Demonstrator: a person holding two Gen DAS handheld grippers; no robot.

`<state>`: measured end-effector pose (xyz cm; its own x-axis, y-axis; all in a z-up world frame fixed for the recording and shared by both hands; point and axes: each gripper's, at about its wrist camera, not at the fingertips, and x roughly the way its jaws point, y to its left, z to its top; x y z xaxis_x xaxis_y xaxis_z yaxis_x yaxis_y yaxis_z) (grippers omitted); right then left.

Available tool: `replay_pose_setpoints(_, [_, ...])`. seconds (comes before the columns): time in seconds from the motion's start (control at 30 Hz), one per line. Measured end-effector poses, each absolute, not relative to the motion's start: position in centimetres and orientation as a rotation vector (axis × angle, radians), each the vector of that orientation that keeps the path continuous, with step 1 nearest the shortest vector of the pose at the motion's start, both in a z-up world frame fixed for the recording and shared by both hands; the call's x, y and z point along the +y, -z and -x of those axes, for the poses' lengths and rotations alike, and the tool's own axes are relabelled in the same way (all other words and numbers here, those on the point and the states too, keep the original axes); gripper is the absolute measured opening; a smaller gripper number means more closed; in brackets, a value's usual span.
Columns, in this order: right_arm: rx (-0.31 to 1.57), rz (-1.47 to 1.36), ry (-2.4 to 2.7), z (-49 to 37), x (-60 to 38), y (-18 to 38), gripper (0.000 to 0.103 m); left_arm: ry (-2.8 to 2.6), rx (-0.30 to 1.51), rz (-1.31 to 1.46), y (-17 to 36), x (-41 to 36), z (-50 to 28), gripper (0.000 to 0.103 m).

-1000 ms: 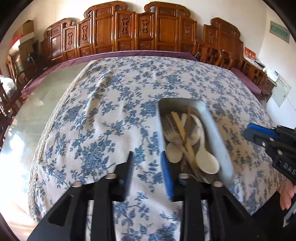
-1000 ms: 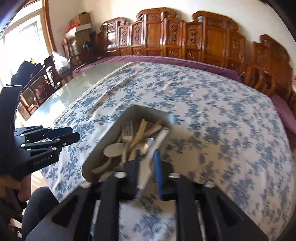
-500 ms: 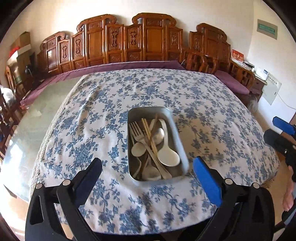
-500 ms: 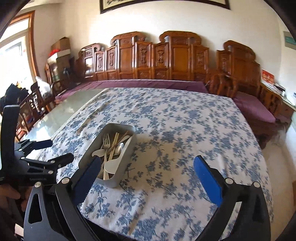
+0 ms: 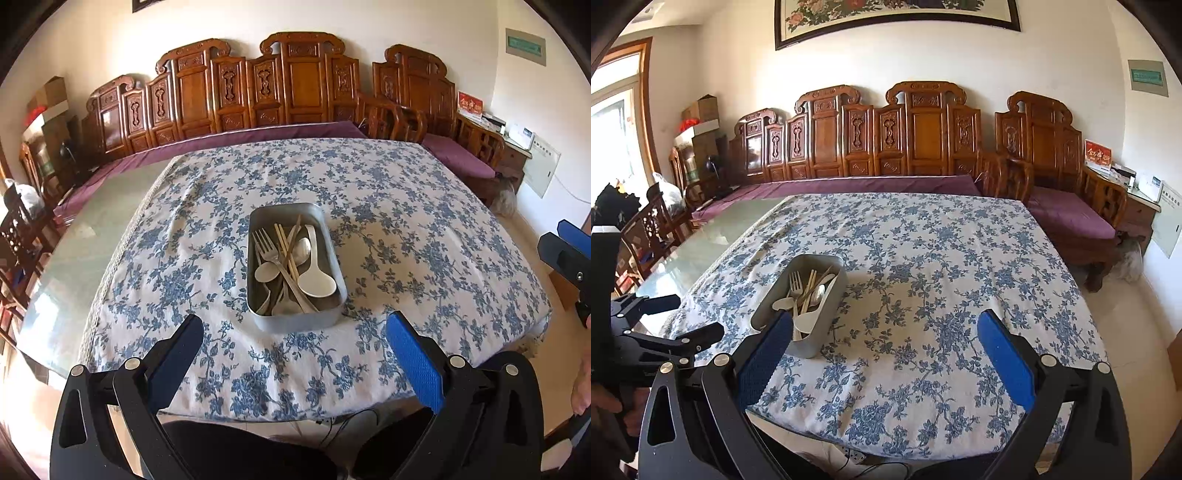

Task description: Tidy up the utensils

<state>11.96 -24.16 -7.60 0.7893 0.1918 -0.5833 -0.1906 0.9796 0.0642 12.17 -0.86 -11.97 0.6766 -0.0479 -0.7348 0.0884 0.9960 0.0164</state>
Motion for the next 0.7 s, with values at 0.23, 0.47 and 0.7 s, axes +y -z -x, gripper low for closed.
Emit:
replay_pose_setpoints(0.23, [0.573,-0.002,-0.199,-10.1,-24.4,5.3,0.101,0.076,0.764,-0.034,9.3,-1.3,-10.0,0.095])
replay_pose_setpoints(0.47, [0.472,-0.001,-0.200,-8.1,-24.5,1.3,0.101,0.070,0.642,-0.030,4.0,-2.0,-7.9,0.095])
replay_pose_setpoints(0.7, [0.388,0.009,-0.184,-6.3,-24.7,-2.0,0.101,0.069,0.539,-0.016,-0.1,-2.5,-6.1,0.095])
